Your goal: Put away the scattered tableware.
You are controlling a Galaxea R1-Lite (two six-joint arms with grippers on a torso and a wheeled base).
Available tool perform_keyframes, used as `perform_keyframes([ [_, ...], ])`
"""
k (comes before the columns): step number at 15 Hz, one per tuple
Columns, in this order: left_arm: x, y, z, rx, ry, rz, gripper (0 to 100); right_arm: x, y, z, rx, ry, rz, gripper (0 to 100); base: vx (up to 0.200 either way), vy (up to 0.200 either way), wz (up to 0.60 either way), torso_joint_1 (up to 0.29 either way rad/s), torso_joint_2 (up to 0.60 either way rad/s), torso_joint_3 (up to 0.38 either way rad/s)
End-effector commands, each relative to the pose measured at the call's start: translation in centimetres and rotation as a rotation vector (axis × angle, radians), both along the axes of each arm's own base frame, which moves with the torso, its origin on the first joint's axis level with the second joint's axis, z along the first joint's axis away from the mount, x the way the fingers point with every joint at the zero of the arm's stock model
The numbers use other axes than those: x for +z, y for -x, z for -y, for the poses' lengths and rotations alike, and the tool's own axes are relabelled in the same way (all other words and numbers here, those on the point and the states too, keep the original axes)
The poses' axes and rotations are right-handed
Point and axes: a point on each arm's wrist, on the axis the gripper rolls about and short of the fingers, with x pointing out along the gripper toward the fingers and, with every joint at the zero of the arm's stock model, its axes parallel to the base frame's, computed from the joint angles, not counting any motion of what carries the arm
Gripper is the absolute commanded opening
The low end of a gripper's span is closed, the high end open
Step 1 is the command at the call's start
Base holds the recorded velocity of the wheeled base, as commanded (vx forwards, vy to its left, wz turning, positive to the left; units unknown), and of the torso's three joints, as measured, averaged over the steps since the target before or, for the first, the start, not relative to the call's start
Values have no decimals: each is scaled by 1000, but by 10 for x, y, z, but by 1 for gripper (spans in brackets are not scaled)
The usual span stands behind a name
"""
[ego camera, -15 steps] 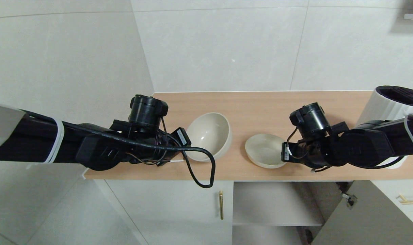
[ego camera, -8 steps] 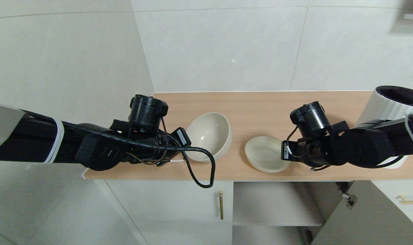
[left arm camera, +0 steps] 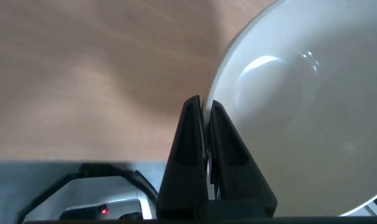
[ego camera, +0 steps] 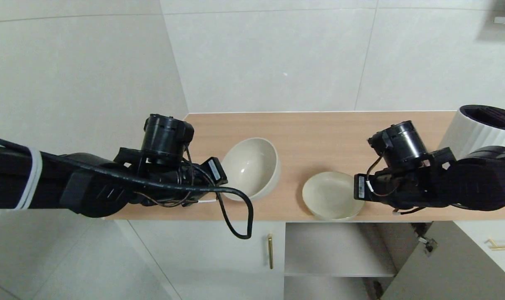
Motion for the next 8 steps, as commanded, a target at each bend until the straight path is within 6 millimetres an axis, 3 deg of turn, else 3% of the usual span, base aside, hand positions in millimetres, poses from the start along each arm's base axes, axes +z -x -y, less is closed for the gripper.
perform_keyframes([
  [1, 15, 22, -11, -26, -22, 48, 0, 28, 36, 16, 98, -102, 24, 0, 0, 0, 0, 0, 0, 0],
  [5, 35, 56, -25, -132, -87, 148, 0, 45, 68, 31, 213, -130, -43, 0, 0, 0, 0, 0, 0, 0],
  [8, 36, 64, -24, -178, -94, 131, 0, 47, 78, 37, 230, -110, -58, 0, 0, 0, 0, 0, 0, 0],
])
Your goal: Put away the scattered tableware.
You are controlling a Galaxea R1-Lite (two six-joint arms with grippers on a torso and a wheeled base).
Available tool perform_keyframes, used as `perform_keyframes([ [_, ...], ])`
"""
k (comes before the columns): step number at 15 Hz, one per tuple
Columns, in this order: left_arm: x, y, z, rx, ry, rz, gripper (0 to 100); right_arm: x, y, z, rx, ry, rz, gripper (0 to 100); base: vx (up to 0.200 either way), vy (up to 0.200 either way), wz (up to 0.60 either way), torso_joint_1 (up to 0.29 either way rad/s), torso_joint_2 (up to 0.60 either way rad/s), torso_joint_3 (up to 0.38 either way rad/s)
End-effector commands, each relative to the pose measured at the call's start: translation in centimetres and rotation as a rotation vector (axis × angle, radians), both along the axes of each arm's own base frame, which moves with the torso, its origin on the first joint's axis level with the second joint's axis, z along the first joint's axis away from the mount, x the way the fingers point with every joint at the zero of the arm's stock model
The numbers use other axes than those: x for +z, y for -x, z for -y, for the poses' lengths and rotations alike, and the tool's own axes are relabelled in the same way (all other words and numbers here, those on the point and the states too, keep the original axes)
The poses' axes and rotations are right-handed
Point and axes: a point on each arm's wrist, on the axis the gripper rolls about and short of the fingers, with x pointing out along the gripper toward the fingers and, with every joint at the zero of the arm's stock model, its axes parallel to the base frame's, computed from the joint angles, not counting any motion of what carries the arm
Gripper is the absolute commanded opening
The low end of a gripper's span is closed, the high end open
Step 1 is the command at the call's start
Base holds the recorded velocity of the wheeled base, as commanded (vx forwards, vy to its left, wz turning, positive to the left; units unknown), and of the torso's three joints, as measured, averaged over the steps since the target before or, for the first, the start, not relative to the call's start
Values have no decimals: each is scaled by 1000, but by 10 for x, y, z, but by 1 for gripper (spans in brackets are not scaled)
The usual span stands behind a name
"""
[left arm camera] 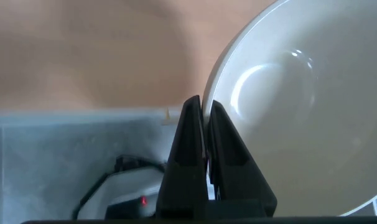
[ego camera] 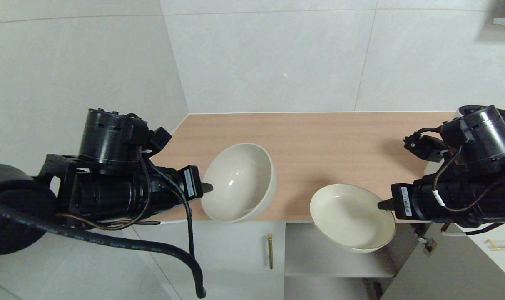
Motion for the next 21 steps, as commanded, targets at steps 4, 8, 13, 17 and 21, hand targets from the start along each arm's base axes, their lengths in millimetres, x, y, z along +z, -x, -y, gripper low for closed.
perform_keyframes([
  [4, 3, 9, 3, -35, -19, -2, 0, 4, 14, 7, 49, 32, 40, 0, 0, 0, 0, 0, 0, 0],
  [8, 1, 9, 5, -47, -31, -10, 0, 3, 13, 7, 49, 36, 37, 0, -150, 0, 0, 3, 2, 4],
  [13, -3, 13, 6, -81, -70, -3, 0, 1, 12, 6, 59, 50, 33, 0, 0, 0, 0, 0, 0, 0],
  [17, -5, 12, 7, -84, -72, -9, 0, -4, 8, 4, 56, 61, 18, 0, 0, 0, 0, 0, 0, 0],
  [21, -6, 12, 7, -83, -74, -11, 0, -7, 6, 3, 54, 69, 6, 0, 0, 0, 0, 0, 0, 0],
])
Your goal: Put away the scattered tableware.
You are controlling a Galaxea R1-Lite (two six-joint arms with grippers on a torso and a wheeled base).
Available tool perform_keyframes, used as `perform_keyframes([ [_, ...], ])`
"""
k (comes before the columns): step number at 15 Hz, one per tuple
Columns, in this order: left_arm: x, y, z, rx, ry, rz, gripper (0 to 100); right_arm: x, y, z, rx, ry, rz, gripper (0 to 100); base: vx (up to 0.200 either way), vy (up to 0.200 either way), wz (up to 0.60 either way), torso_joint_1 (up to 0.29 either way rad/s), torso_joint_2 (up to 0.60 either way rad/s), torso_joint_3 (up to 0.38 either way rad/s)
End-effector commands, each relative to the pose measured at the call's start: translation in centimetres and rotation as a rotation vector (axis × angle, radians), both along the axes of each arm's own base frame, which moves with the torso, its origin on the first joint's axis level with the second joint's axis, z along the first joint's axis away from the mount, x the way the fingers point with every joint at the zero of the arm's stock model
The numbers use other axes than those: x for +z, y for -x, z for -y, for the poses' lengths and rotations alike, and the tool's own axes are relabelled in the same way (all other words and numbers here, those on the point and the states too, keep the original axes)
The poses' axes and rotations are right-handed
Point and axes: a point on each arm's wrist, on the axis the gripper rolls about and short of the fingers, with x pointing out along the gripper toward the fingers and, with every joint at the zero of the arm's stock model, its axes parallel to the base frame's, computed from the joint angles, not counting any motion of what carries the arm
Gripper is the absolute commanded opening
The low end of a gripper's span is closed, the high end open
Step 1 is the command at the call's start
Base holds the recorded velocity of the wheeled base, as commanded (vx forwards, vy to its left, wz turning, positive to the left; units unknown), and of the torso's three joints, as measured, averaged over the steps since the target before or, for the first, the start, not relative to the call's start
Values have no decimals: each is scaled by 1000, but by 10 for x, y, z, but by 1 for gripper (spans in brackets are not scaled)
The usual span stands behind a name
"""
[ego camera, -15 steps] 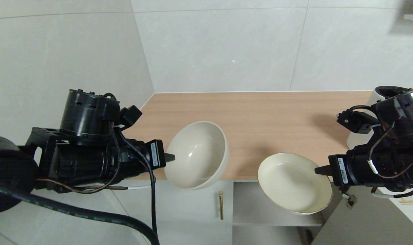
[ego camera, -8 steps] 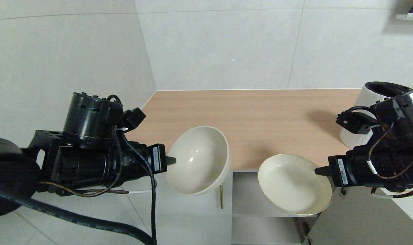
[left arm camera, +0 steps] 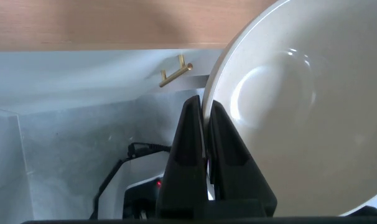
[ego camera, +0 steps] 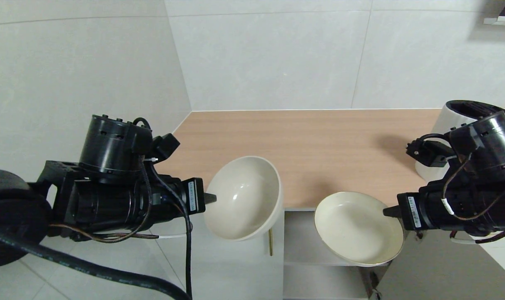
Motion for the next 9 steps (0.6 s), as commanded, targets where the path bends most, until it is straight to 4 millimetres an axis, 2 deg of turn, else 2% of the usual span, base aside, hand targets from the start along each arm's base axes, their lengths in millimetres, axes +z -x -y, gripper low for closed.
perform_keyframes([
  [1, -2, -1, 1, 0, -3, -7, 0, -3, -2, -1, 0, 6, -11, 0, 0, 0, 0, 0, 0, 0],
  [4, -4, -2, 1, 1, -8, -13, 0, -3, -2, -1, 0, 6, -11, 0, 0, 0, 0, -88, 200, 102],
  [9, -6, -3, 2, -2, -11, -20, 0, -5, -2, -1, 10, 18, -12, 0, 0, 0, 0, -204, 472, 262],
])
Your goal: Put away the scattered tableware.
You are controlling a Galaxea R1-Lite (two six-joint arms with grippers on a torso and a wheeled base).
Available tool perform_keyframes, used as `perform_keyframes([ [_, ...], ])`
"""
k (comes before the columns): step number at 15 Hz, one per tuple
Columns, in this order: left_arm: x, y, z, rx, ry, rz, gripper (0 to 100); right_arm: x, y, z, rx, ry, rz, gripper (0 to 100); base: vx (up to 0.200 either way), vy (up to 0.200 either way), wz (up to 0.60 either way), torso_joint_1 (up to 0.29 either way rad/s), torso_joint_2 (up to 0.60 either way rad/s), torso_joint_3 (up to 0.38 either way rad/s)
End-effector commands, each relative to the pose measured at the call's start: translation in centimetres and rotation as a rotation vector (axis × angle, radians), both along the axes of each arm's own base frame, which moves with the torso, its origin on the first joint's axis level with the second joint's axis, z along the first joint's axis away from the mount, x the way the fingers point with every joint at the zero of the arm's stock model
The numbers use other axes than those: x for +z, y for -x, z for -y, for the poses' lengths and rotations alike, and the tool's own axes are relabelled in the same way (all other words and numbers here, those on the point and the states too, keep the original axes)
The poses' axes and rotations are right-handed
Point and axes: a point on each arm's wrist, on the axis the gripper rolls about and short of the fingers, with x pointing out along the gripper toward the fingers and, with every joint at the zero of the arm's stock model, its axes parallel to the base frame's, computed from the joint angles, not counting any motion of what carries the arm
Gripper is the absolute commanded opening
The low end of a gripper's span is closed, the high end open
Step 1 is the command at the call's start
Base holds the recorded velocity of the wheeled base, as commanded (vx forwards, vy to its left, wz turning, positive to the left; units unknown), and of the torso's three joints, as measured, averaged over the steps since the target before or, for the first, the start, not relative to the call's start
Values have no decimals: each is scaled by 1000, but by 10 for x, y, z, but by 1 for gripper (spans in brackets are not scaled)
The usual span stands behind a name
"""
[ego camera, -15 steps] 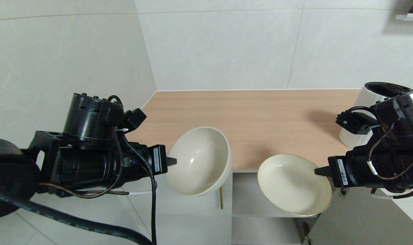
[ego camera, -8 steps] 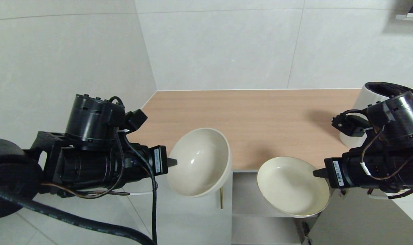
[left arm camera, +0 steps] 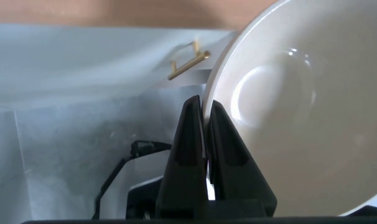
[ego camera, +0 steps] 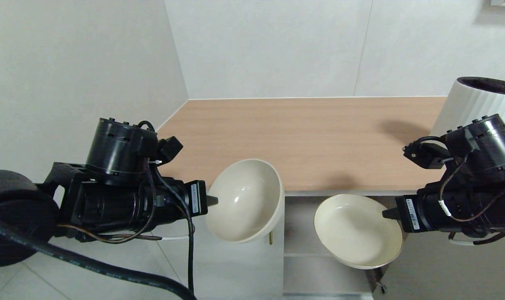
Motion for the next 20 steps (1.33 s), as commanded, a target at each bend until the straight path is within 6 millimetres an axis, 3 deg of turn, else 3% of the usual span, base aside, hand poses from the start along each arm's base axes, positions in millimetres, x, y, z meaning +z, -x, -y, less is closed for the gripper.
perform_keyframes([
  [1, -2, -1, 1, 1, -5, -7, 0, -1, 0, 0, 1, 2, -4, 0, 0, 0, 0, -203, 491, 290],
  [15, -3, -1, 1, 1, -6, -9, 0, -5, -3, -2, 2, 10, -17, 0, 0, 0, 0, -165, 466, 296],
  [20, -4, -1, 1, 1, -7, -11, 0, -9, -4, -2, 7, 21, -27, 0, 0, 0, 0, -27, 111, 76],
])
